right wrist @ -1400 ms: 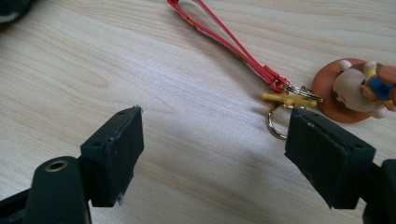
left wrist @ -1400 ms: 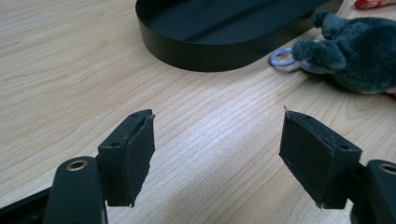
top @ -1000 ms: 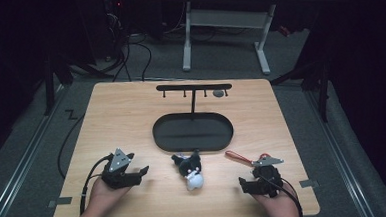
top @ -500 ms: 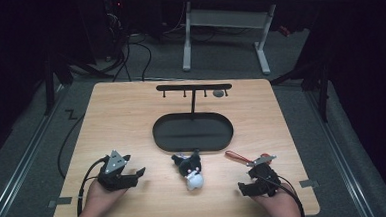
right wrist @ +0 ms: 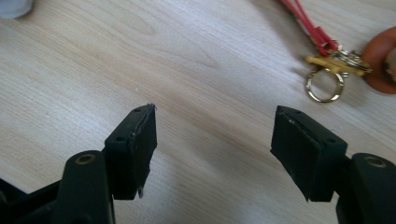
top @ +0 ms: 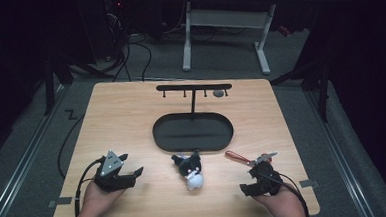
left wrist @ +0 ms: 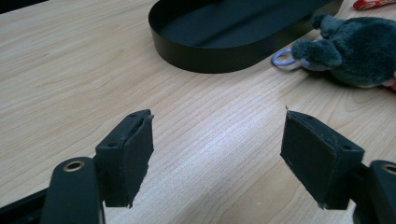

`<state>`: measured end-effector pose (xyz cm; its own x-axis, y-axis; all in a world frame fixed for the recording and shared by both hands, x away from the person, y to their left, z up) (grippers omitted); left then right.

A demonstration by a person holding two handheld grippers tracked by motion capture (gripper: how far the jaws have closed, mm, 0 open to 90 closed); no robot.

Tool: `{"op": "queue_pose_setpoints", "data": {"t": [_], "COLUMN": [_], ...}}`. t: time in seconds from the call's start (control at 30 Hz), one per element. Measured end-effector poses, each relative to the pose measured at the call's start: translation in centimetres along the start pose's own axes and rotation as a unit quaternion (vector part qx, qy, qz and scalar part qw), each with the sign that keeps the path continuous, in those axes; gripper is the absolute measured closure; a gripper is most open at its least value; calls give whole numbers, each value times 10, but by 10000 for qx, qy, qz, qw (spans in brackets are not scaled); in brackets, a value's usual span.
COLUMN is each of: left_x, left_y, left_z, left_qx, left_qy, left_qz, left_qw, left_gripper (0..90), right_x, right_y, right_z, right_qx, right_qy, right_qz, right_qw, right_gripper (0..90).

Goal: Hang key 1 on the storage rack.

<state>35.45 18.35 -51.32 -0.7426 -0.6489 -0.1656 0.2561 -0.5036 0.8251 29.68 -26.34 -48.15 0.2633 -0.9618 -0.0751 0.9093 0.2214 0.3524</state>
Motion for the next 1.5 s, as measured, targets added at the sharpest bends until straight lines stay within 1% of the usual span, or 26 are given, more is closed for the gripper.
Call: {"op": "queue_pose_setpoints", "data": {"t": [0.1, 0.17, 0.23, 0.3, 0.4, 0.47, 0.5, 0.53, 0.6, 0.67, 0.7, 0.73, 0.8, 0.83, 0.87, 0.9, 1.0, 1.1, 1.13, 1.2, 1.27, 1.3, 1.33, 1.37, 1.47, 1.5], "left_x": [-2, -3, -4, -1, 0, 3, 5, 5, 4, 3, 3, 3, 3, 4, 4, 6, 6, 2, 2, 1, 1, 1, 1, 0, 0, 0], "left_y": [0, -1, -2, 1, 3, 4, 4, 4, 4, 4, 4, 4, 5, 6, 7, 8, 9, 8, 8, 7, 6, 5, 4, 4, 4, 3], "left_z": [-4, -6, -5, -1, 1, 0, -1, -1, -3, -5, -8, -8, -9, -10, -10, -10, -11, -11, -11, -9, -6, -5, -4, -3, -3, -3], "left_qx": [10, -56, -97, -31, 21, 40, 4, 4, -1, 22, -27, -27, -46, -29, -12, -21, -38, 25, 25, -6, 4, 15, 3, -12, -28, -62], "left_qy": [-2, 8, -8, -3, 3, -10, -48, -48, -83, -91, -105, -105, -130, -142, -165, -178, -142, -156, -156, -150, -134, -121, -120, -123, -123, -107], "left_qz": [35, 42, 43, 24, 12, -8, -55, -55, -40, -16, -54, -54, -65, -42, -27, -45, -95, -55, -55, -80, -46, -34, -34, -37, -65, -102], "left_qw": [10000, 10000, 9999, 10000, 10000, 10000, 10000, 10000, 10000, 10000, 9999, 9999, 9999, 9999, 9999, 9998, 9998, 9999, 9999, 9999, 9999, 9999, 9999, 9999, 9999, 9999], "left_gripper": [247, 243, 241, 241, 242, 243, 243, 243, 243, 244, 244, 244, 244, 248, 248, 251, 251, 251, 251, 251, 251, 253, 253, 254, 255, 255], "right_x": [8, 10, 15, 19, 23, 27, 32, 32, 36, 39, 42, 42, 45, 48, 48, 50, 53, 57, 57, 60, 61, 61, 61, 62, 65, 69], "right_y": [2, 2, 3, 2, 0, -3, -6, -6, -8, -8, -6, -6, -2, 3, 3, 8, 15, 31, 31, 41, 51, 60, 60, 66, 71, 75], "right_z": [10, 11, 14, 16, 17, 17, 17, 17, 18, 19, 21, 21, 25, 28, 28, 31, 33, 37, 37, 36, 35, 30, 30, 22, 16, 10], "right_qx": [20, 23, -8, -65, -103, -121, -102, -102, -95, -81, -45, -45, 6, -28, -28, -114, -201, -280, -280, -262, -230, -291, -291, -339, -410, -522], "right_qy": [1, 23, -35, -165, -230, -244, -270, -270, -218, -268, -337, -337, -362, -353, -353, -361, -404, -547, -547, -601, -521, -517, -517, -584, -639, -707], "right_qz": [-3, -28, -35, -12, -19, -53, -137, -137, -237, -258, -276, -276, -315, -377, -377, -422, -392, -332, -332, -334, -418, -429, -429, -391, -387, -434], "right_qw": [10000, 10000, 10000, 9998, 9997, 9996, 9995, 9995, 9994, 9993, 9990, 9990, 9988, 9987, 9987, 9984, 9982, 9976, 9976, 9973, 9975, 9973, 9973, 9969, 9964, 9952], "right_gripper": [325, 332, 349, 360, 361, 367, 379, 379, 381, 385, 386, 386, 384, 384, 384, 382, 380, 378, 378, 379, 388, 402, 402, 434, 455, 471]}}
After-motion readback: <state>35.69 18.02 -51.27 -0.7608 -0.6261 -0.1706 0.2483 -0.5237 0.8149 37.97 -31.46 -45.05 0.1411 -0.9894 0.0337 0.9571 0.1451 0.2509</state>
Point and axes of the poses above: each handheld gripper's, and its own axes: z roughly backward along the jaws, y roughly out of its top, x roughly to its right, the point moved 1 cm from there along -z, roughly forward along the jaws, and after that the axes turned 9 degrees about -z, right-handed, at the moved point
